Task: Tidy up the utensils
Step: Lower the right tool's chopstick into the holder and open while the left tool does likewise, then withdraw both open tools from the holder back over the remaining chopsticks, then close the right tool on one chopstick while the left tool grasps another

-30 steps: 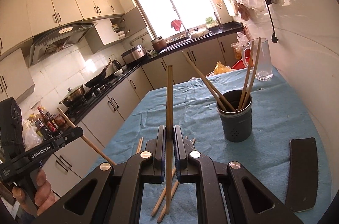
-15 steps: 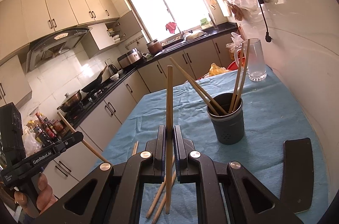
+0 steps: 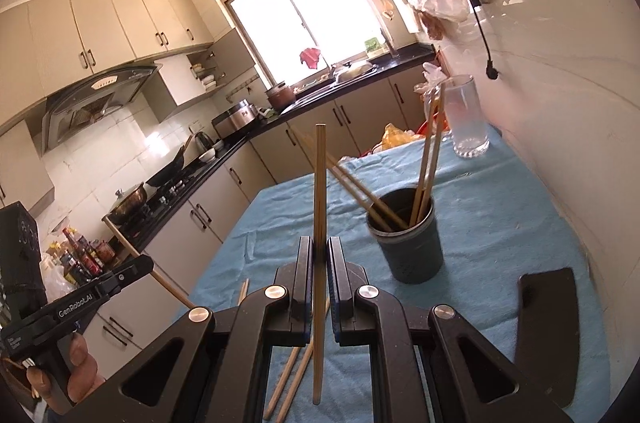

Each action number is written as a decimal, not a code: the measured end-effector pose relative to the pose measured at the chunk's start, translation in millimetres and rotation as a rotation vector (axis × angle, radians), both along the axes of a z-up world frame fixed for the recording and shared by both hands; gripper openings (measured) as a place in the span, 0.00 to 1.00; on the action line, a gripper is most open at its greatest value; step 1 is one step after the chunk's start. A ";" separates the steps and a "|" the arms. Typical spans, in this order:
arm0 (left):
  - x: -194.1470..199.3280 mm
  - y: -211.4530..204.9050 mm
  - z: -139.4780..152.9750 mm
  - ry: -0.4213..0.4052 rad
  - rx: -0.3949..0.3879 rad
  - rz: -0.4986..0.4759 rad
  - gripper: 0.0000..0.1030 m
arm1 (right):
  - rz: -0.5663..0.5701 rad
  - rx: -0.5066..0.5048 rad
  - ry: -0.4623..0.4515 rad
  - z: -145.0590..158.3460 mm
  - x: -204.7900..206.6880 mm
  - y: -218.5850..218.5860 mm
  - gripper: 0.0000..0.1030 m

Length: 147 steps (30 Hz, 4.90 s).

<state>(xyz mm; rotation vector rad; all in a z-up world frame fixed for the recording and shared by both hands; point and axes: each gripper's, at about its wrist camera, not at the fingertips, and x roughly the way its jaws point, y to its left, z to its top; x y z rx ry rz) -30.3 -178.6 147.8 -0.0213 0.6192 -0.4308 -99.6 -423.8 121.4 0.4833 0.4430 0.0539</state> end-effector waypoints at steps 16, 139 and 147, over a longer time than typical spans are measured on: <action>36.2 -74.4 64.3 -0.044 -0.084 -0.139 0.06 | -0.189 -0.012 -0.100 55.0 10.0 -73.7 0.07; 137.6 73.9 -178.5 0.525 0.131 0.215 0.08 | 0.092 0.004 0.444 -112.3 83.3 53.7 0.27; 133.3 80.6 -179.0 0.523 0.116 0.188 0.08 | 0.100 -0.017 0.577 -130.2 148.7 72.9 0.27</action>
